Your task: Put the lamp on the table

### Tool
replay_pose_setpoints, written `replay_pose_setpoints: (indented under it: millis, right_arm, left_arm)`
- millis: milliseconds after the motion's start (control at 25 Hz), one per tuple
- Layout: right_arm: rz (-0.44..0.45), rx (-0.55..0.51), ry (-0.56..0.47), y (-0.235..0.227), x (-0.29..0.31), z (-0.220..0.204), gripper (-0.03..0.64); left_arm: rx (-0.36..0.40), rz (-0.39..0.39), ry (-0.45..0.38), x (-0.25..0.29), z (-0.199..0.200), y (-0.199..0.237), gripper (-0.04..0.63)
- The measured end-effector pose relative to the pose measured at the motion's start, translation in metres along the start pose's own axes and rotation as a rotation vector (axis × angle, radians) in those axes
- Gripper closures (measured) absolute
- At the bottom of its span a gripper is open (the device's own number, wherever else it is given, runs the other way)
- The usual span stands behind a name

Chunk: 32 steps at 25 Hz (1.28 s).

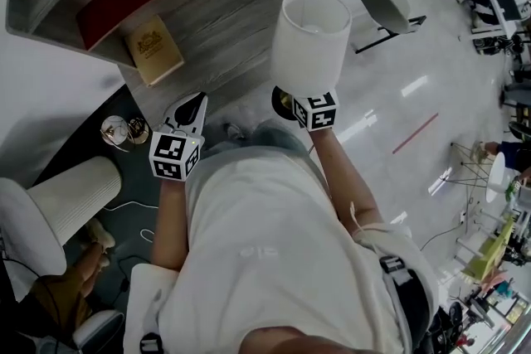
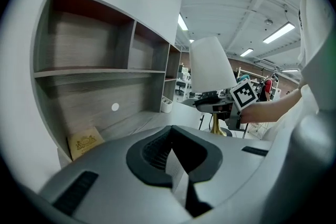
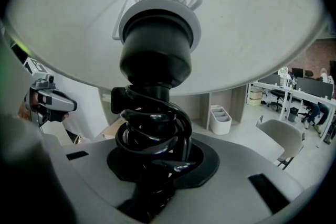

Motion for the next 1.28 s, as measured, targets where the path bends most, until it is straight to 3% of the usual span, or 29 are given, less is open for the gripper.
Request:
replay_pose_setpoints:
  millis: [440,840,1280]
  right_arm:
    - [0.096,-0.041,0.013,-0.011,0.092,0.002,0.502]
    - [0.257,-0.1,0.016,-0.021,0.168,-0.004,0.502]
    - [0.406,-0.16,0.002,-0.023,0.223,-0.014,0.502]
  left_arm:
    - [-0.061,0.127,0.038,0.01,-0.005,0.034,0.581]
    - [-0.13,0.275,0.068,0.036,-0.003,0.061,0.581]
    - [-0.162,0.351,0.088,0.064,0.003,0.072,0.581]
Point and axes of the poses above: the fingertips, and each gripper's own axes: x forward along the fingers, y to its left, z out of its top, the point moved 2 cm from there along -x, backward along the fingers, and after that the axes turned 9 degrees about -y, right-handed, at the moved point
